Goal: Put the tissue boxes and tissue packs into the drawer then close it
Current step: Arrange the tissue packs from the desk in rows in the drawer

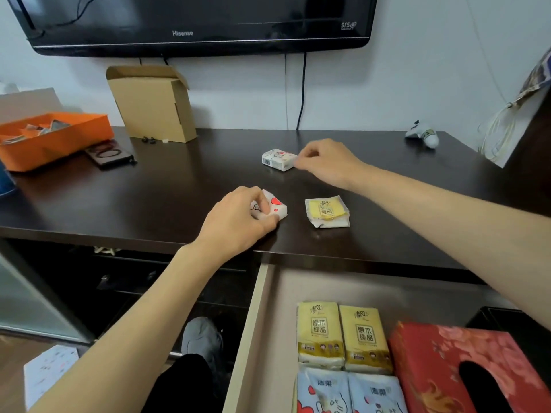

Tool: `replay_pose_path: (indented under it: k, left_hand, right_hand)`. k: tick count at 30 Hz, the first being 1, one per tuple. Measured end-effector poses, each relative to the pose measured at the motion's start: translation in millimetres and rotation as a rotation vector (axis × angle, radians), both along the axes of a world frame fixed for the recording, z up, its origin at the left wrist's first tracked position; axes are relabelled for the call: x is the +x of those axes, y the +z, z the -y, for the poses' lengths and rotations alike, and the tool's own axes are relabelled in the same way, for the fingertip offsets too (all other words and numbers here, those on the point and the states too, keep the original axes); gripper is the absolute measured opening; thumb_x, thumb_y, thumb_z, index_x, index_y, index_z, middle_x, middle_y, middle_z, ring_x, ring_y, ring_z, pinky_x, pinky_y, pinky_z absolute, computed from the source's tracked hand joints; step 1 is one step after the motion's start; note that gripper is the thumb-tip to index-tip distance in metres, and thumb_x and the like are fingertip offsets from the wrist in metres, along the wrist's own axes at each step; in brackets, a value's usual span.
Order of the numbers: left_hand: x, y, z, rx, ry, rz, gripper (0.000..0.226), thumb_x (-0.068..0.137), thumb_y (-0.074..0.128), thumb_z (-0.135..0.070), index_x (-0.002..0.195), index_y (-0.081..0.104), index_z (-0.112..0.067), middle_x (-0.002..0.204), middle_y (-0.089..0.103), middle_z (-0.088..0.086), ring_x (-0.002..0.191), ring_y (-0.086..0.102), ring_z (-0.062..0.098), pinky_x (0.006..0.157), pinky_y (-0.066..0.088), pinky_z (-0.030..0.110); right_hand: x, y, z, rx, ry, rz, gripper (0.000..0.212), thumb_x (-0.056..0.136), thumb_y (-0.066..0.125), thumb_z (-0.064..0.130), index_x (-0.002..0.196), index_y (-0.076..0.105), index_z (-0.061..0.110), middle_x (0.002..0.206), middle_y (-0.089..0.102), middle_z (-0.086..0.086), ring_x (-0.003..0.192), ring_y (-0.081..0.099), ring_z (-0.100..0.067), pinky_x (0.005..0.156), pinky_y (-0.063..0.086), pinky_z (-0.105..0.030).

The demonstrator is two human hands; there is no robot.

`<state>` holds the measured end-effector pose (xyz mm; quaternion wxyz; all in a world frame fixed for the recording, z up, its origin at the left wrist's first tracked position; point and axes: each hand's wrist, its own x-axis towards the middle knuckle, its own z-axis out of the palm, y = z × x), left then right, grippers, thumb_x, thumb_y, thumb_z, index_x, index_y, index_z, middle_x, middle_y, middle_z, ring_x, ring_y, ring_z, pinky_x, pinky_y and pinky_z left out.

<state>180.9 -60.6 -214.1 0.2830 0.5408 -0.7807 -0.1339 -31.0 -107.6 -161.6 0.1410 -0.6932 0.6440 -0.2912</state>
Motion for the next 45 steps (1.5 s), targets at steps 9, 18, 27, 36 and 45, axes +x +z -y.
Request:
replay_pose_path:
  k: [9, 18, 27, 36, 45]
  left_hand:
    - [1, -14, 11, -0.067, -0.005, -0.087, 0.065, 0.068, 0.068, -0.059, 0.127, 0.046, -0.040, 0.127, 0.058, -0.016, 0.117, 0.054, 0.007, 0.093, 0.049, 0.033]
    - [0, -7, -12, -0.121, -0.048, -0.197, 0.069, 0.064, 0.072, -0.054, 0.125, 0.044, -0.039, 0.122, 0.059, -0.018, 0.116, 0.054, 0.004, 0.094, 0.049, 0.033]
    - [-44, 17, -75, -0.096, -0.317, -0.254, 0.074, 0.065, 0.076, -0.046, 0.131, 0.043, -0.039, 0.124, 0.058, -0.022, 0.120, 0.052, 0.000, 0.096, 0.047, 0.025]
    - [-91, 14, -96, -0.001, -0.442, -0.230, 0.074, 0.066, 0.082, -0.031, 0.128, 0.044, -0.045, 0.119, 0.059, -0.022, 0.104, 0.054, -0.014, 0.077, 0.047, 0.007]
    - [-58, 27, -118, 0.174, -0.479, -0.258, 0.068, 0.072, 0.084, -0.019, 0.129, 0.051, -0.034, 0.120, 0.063, -0.012, 0.105, 0.059, -0.007, 0.080, 0.049, 0.007]
  right_hand:
    - [27, -21, 93, 0.080, -0.105, -0.148, 0.070, 0.084, 0.077, 0.035, 0.142, 0.047, 0.012, 0.142, 0.058, -0.011, 0.124, 0.057, -0.031, 0.090, 0.050, -0.038]
    - [1, -14, 17, -0.044, -0.044, -0.033, 0.068, 0.080, 0.079, 0.028, 0.141, 0.051, 0.019, 0.140, 0.060, -0.002, 0.125, 0.056, -0.023, 0.099, 0.050, -0.040]
    - [-90, -12, -128, -0.098, -0.154, -0.069, 0.063, 0.072, 0.080, 0.041, 0.130, 0.059, 0.027, 0.125, 0.063, 0.006, 0.111, 0.061, -0.015, 0.091, 0.048, -0.036]
    - [-135, -28, -164, 0.037, 0.029, -0.116, 0.106, 0.063, 0.079, 0.065, 0.154, 0.034, 0.034, 0.141, 0.040, 0.015, 0.111, 0.051, -0.001, 0.086, 0.043, -0.024]
    - [-122, -19, -161, 0.058, 0.068, -0.013, 0.073, 0.072, 0.087, 0.032, 0.137, 0.054, 0.030, 0.118, 0.064, 0.012, 0.108, 0.062, -0.004, 0.094, 0.049, -0.022]
